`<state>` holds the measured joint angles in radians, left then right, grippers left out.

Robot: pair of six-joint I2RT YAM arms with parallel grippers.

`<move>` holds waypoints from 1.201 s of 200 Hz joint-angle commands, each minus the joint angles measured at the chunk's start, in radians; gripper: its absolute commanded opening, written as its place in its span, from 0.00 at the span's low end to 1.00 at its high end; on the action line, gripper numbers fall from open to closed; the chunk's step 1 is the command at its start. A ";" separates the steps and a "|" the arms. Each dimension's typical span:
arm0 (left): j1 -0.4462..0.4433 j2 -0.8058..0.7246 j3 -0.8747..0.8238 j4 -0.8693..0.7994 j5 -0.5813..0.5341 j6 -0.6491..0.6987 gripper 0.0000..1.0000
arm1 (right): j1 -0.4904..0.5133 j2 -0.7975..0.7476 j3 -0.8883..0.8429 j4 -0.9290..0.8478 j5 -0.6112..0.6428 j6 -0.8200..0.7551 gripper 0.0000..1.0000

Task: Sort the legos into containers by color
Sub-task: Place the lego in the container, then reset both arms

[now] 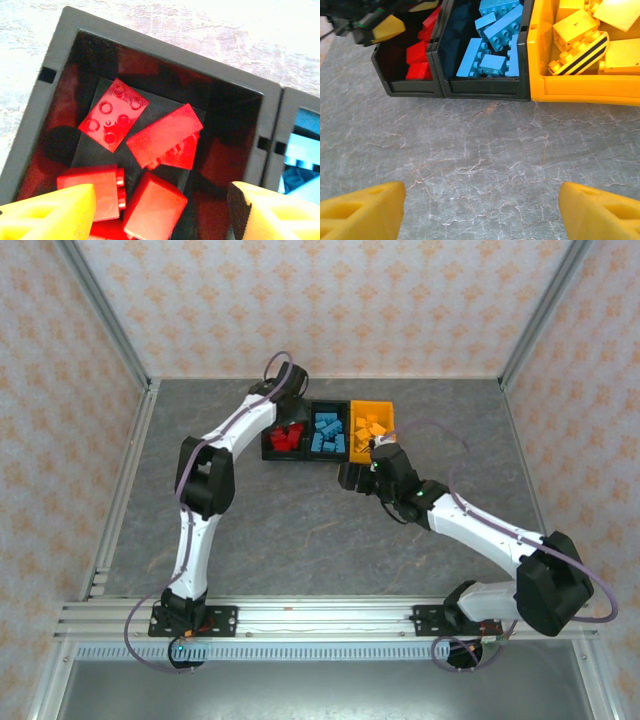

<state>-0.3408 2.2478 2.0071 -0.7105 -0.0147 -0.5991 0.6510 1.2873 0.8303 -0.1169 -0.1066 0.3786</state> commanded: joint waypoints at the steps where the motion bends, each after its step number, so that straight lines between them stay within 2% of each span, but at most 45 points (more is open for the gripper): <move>1: -0.015 -0.166 -0.084 0.062 0.009 0.048 0.75 | -0.017 -0.014 0.048 -0.040 0.069 -0.002 0.84; 13: -0.018 -0.245 -0.182 0.129 0.023 0.073 0.79 | -0.031 -0.014 0.063 -0.040 0.090 -0.007 0.90; 22: -0.020 -0.308 -0.267 0.185 0.037 0.094 0.90 | -0.044 -0.013 0.071 -0.034 0.104 -0.015 0.92; 26: -0.020 -0.330 -0.306 0.210 0.040 0.105 0.98 | -0.051 -0.012 0.075 -0.033 0.110 -0.017 0.94; 29: -0.020 -0.362 -0.336 0.230 0.040 0.113 0.99 | -0.057 -0.011 0.079 -0.031 0.115 -0.019 0.95; 60: -0.018 -0.563 -0.622 0.397 -0.023 0.196 0.99 | -0.122 -0.005 0.101 0.008 0.184 -0.039 0.99; 91: 0.008 -0.765 -0.888 0.587 -0.161 0.268 0.99 | -0.196 -0.017 0.075 0.099 0.358 -0.044 1.00; 111: 0.048 -0.874 -1.011 0.664 -0.220 0.294 0.99 | -0.248 -0.022 0.009 0.201 0.512 -0.045 1.00; 120: 0.064 -0.914 -1.062 0.702 -0.255 0.312 0.99 | -0.265 -0.021 -0.040 0.269 0.621 -0.052 1.00; 137: 0.086 -0.996 -1.192 0.828 -0.328 0.369 0.99 | -0.286 -0.026 -0.164 0.461 0.774 -0.143 1.00; 152: 0.116 -1.048 -1.295 0.931 -0.392 0.383 0.99 | -0.316 -0.009 -0.223 0.508 0.868 -0.173 1.00; 168: 0.156 -1.085 -1.419 1.065 -0.449 0.396 1.00 | -0.368 0.019 -0.241 0.482 0.892 -0.137 1.00; 182: 0.195 -1.103 -1.530 1.220 -0.440 0.430 0.99 | -0.400 0.051 -0.282 0.534 0.895 -0.146 1.00; 197: 0.238 -1.082 -1.633 1.420 -0.430 0.443 0.99 | -0.414 0.091 -0.353 0.687 0.895 -0.201 1.00; 217: 0.283 -0.961 -1.664 1.570 -0.404 0.450 1.00 | -0.430 0.156 -0.445 0.912 0.903 -0.235 1.00; 225: 0.287 -0.901 -1.673 1.646 -0.391 0.480 0.99 | -0.431 0.147 -0.447 0.915 0.914 -0.218 1.00; 232: 0.286 -0.858 -1.686 1.719 -0.374 0.510 1.00 | -0.442 0.134 -0.486 1.022 0.891 -0.234 1.00; 240: 0.286 -0.815 -1.714 1.815 -0.356 0.534 0.99 | -0.461 0.121 -0.548 1.160 0.810 -0.286 1.00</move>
<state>-0.0578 1.3338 0.3378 0.7189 -0.4011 -0.1558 0.2241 1.4357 0.3775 0.6521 0.7307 0.1787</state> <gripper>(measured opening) 0.994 0.998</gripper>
